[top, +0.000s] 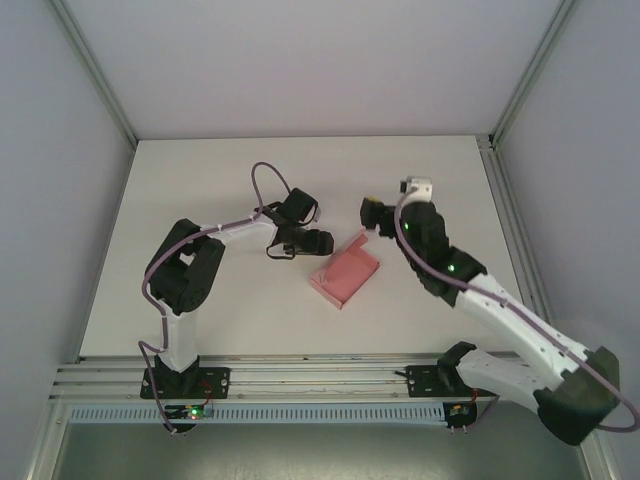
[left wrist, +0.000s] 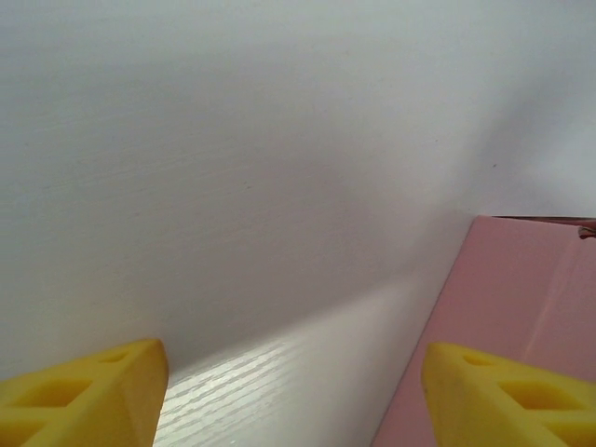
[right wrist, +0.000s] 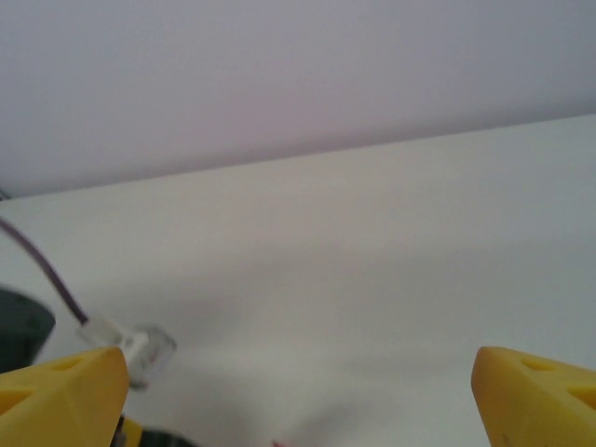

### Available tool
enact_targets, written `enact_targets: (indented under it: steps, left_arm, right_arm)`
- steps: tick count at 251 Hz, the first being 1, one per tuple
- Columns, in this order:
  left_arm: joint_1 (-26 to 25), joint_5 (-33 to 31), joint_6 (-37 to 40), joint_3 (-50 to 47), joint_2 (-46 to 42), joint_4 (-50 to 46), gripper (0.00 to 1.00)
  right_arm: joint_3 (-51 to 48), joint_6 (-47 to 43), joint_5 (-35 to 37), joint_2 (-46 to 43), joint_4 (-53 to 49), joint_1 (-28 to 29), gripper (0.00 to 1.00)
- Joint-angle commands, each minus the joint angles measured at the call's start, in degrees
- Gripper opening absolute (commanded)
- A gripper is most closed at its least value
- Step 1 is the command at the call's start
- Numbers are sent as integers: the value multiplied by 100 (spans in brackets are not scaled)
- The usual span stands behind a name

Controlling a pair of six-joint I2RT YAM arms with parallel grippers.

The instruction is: Assemble paper box

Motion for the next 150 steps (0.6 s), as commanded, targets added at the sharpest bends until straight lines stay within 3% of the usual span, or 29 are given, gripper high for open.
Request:
enact_targets:
  steps: [1, 53, 88, 150]
  left_arm:
    - [-111, -267, 280, 222, 95, -394, 72]
    - [-130, -299, 355, 363, 180, -446, 73]
    - [-127, -404, 413, 448, 213, -527, 73]
    - [-131, -476, 414, 444, 190, -582, 74]
  right_arm:
    - [343, -46, -631, 681, -487, -161, 93]
    - [381, 63, -1211, 1563, -506, -177, 85]
    - [-231, 422, -948, 1559, -706, -220, 74]
    - [-1530, 1329, -893, 1461, -472, -301, 64]
